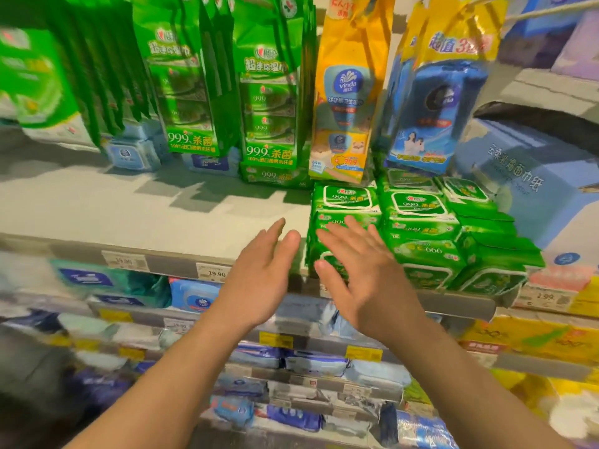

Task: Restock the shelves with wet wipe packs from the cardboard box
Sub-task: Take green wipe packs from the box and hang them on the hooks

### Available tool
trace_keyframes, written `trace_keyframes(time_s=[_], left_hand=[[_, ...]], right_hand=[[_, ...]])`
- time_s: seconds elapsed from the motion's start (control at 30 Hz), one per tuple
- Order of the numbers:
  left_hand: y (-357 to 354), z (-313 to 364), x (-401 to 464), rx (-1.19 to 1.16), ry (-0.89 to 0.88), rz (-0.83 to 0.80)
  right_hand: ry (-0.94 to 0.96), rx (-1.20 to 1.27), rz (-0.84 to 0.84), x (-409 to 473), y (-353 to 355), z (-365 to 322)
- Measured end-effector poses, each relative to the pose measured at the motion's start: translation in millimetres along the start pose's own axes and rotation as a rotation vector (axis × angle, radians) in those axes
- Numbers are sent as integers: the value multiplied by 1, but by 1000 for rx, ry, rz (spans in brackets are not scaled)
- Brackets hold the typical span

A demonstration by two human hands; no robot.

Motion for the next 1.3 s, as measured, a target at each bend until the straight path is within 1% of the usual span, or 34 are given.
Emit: trace_keyframes(time_s=[0.07,0.2,0.27,0.4,0.5,0.67,0.77,0.83,1.0,1.13,1.3], left_hand=[[22,-9,-14,80,6,34],[81,-34,-52,267,55,151],[113,-52,-75,357,90,209],[187,-109,-142,425,257,295],[245,-161,-206,431,413,368],[332,-246,-334,407,662,516],[375,-282,-409,413,779,623],[400,-299,-455,408,841,703],[437,-337,-544,341,976,815],[459,-363,-593,283,1054,877],[490,-389,-645,155,1142,980]], right_hand=[[-40,-10,-51,9,-10,-15],[-95,-72,-224,31,-38,-66],[-70,-92,-269,42,-51,-103],[39,-135,-386,65,-95,-197],[162,-179,-458,78,-141,-280],[303,-164,-581,87,-225,-425],[411,-129,-630,81,-268,-506],[501,-125,-630,76,-292,-557],[648,-44,-716,62,-342,-662],[727,14,-866,54,-378,-732],[859,32,-927,53,-429,-818]])
Point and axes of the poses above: each hand's wrist, its own x-axis towards the middle knuckle, its own y-axis out of the back of the hand, z = x × y, the point moved 9 cm from there along x, towards the middle knuckle, and after that the axes turned 9 degrees about -z, right-handed, at the moved point
